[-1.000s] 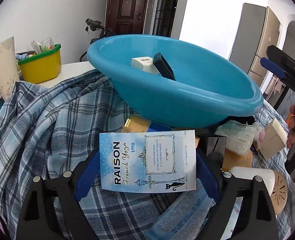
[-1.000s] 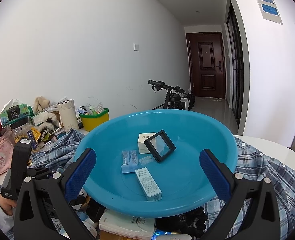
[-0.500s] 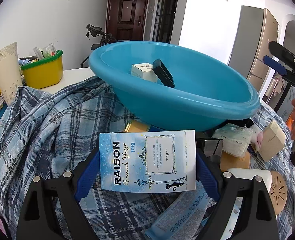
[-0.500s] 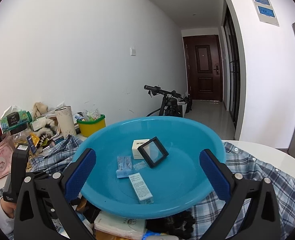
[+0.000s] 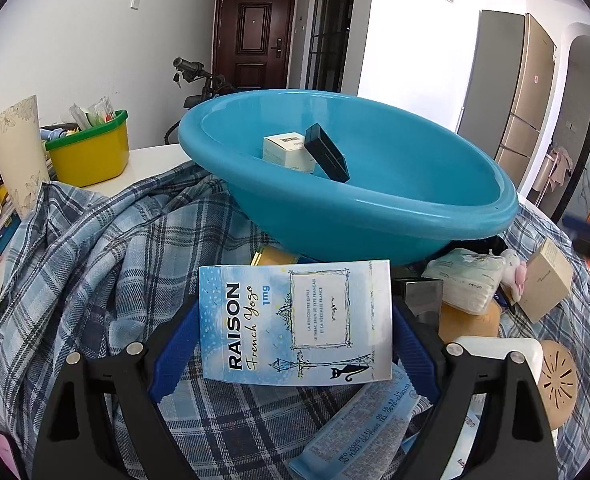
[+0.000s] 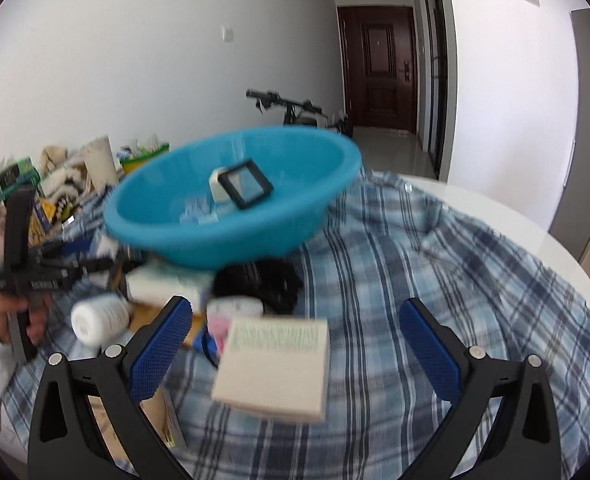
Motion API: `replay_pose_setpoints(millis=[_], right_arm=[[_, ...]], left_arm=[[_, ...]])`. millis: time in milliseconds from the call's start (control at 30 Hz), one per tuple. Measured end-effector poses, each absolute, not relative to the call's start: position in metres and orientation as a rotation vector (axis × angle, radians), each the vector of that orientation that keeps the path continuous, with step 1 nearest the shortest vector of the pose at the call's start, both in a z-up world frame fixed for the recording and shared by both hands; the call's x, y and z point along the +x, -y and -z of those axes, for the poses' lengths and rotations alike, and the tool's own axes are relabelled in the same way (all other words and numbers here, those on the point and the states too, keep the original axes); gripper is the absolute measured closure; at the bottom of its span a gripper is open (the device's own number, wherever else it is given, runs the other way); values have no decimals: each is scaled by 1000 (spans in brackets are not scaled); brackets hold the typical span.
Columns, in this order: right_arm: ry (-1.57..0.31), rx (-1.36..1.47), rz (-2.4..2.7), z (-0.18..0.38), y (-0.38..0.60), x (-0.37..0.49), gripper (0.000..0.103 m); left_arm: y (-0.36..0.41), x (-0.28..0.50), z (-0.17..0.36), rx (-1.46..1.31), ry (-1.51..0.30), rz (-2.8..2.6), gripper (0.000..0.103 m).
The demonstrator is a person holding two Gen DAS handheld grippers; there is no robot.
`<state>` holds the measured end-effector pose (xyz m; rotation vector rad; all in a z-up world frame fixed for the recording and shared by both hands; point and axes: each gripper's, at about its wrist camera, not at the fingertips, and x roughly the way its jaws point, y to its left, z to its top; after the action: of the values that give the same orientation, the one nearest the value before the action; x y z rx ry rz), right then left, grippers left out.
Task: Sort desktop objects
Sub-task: 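Grasp the cream box on the shirt with the right tool while the left tool holds the RAISON packet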
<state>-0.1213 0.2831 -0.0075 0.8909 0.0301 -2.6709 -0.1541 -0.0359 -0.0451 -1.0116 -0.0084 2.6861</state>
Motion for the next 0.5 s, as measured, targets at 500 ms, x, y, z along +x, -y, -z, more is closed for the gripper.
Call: replay_pose_setpoints(millis=[500], right_arm=[[-81,1047,2680,40,-270,-108,0]], left_arm=[[38,-155,45,-1012,7,-2691,12]])
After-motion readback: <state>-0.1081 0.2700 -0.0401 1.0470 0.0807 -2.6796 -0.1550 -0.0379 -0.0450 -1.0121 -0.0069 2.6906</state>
